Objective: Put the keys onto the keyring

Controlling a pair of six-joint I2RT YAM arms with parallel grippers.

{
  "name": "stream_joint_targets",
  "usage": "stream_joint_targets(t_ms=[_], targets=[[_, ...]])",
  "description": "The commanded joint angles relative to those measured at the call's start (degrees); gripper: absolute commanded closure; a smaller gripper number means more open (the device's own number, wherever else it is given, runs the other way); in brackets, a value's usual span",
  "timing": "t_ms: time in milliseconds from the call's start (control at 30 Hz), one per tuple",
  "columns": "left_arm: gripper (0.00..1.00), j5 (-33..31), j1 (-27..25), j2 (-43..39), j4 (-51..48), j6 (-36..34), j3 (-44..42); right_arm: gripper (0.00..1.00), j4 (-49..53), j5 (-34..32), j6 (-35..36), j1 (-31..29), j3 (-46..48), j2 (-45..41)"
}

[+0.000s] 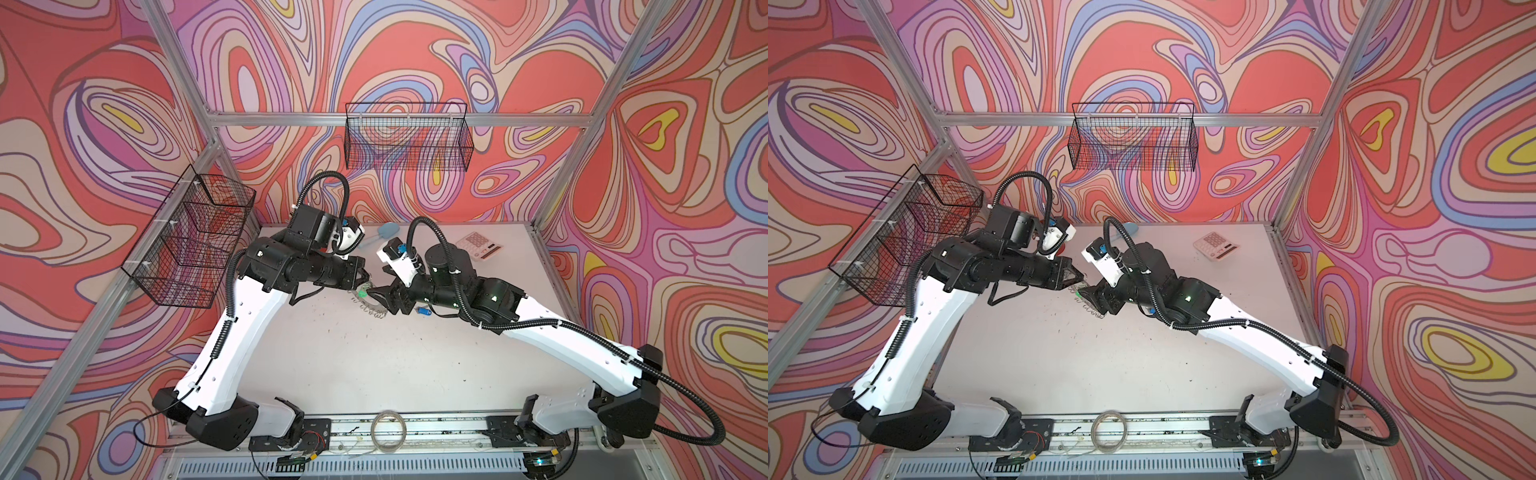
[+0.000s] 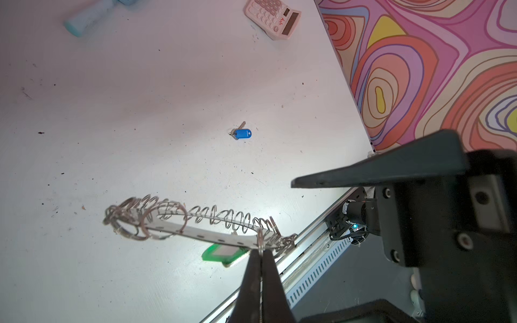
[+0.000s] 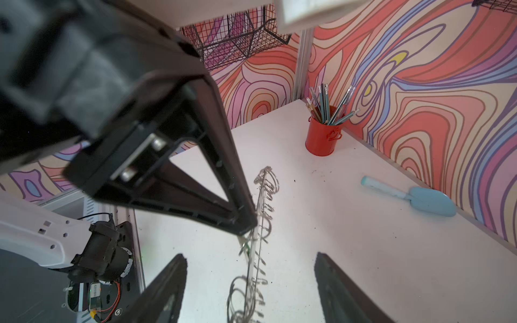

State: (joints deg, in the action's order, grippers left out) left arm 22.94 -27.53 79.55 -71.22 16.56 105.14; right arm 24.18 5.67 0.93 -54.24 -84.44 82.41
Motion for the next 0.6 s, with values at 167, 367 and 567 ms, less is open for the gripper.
stream_joint_targets(t_ms=[167,367,567], targets=[[1.00,0.75,-0.37,-2.57,0.84,3.31,1.55,0.30,-4.29,-2.21,-0.14,-0.41,0.19,1.01],[1.00,2.51,-0.40,-3.45,0.19,3.30,0.93,0.41,-4.22,-6.42,-0.27,-0.51,0.66,1.35],[1.00,2.19,-0.37,-4.58,-0.56,3.40,0.88,0.55,-0.90,-11.78,2.34,-0.48,-0.33,0.85]])
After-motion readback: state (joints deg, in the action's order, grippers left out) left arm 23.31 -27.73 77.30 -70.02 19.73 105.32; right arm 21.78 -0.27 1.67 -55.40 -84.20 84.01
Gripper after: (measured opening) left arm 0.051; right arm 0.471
